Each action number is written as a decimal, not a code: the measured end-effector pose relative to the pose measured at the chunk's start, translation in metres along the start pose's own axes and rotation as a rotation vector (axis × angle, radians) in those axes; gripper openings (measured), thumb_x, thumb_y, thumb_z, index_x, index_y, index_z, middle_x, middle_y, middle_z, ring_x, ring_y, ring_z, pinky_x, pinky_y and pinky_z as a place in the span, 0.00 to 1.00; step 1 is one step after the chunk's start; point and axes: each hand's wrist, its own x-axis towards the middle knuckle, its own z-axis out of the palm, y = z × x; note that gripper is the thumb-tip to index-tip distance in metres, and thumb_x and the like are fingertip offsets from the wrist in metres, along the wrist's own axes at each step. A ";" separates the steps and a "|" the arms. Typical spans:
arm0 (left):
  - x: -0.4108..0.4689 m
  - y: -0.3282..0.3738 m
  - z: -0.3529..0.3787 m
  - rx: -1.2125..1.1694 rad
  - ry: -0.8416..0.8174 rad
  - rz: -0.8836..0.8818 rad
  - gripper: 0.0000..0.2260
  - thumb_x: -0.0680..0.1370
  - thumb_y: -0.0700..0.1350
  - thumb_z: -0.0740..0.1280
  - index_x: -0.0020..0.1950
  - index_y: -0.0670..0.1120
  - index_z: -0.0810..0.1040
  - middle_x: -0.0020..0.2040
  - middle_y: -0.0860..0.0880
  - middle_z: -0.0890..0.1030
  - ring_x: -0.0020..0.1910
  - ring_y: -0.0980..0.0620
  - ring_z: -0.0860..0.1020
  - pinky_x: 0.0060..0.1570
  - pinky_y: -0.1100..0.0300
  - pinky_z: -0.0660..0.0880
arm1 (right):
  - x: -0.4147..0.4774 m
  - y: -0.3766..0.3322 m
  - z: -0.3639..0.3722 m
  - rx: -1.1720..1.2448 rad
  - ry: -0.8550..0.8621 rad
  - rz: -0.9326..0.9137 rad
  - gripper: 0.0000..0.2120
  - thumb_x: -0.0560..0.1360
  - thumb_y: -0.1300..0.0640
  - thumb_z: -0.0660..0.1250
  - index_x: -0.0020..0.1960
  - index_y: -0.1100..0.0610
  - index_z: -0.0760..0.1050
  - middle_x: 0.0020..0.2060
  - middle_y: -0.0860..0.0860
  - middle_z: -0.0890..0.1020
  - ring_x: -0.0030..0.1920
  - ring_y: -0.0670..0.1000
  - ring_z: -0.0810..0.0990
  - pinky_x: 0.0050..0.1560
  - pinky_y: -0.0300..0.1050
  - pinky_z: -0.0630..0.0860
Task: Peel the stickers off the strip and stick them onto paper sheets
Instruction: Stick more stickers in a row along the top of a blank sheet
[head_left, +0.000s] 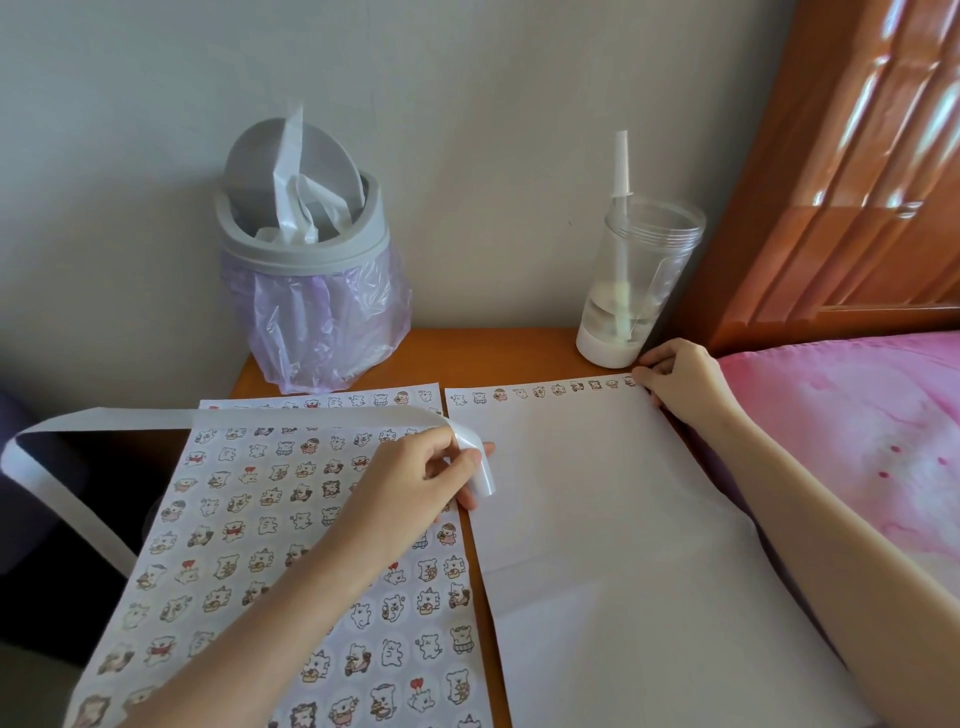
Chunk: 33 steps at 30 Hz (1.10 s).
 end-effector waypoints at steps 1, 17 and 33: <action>0.000 0.000 0.000 -0.001 0.000 -0.001 0.08 0.78 0.47 0.63 0.50 0.49 0.82 0.33 0.52 0.84 0.26 0.62 0.73 0.27 0.70 0.70 | -0.001 0.000 -0.001 0.021 -0.012 0.008 0.09 0.72 0.60 0.72 0.49 0.61 0.75 0.27 0.52 0.77 0.28 0.47 0.74 0.33 0.37 0.69; 0.001 0.000 0.002 -0.001 0.007 -0.021 0.09 0.78 0.46 0.63 0.49 0.46 0.82 0.33 0.55 0.83 0.27 0.61 0.75 0.26 0.69 0.69 | 0.003 0.008 -0.001 0.087 -0.048 0.027 0.04 0.73 0.65 0.69 0.48 0.61 0.75 0.24 0.52 0.76 0.20 0.42 0.73 0.31 0.38 0.70; 0.001 -0.002 0.002 0.007 0.000 -0.022 0.08 0.78 0.47 0.63 0.46 0.47 0.81 0.38 0.52 0.85 0.32 0.57 0.80 0.27 0.72 0.69 | -0.006 0.002 -0.012 0.157 -0.186 0.080 0.08 0.73 0.62 0.71 0.50 0.61 0.75 0.33 0.52 0.76 0.27 0.49 0.71 0.22 0.32 0.69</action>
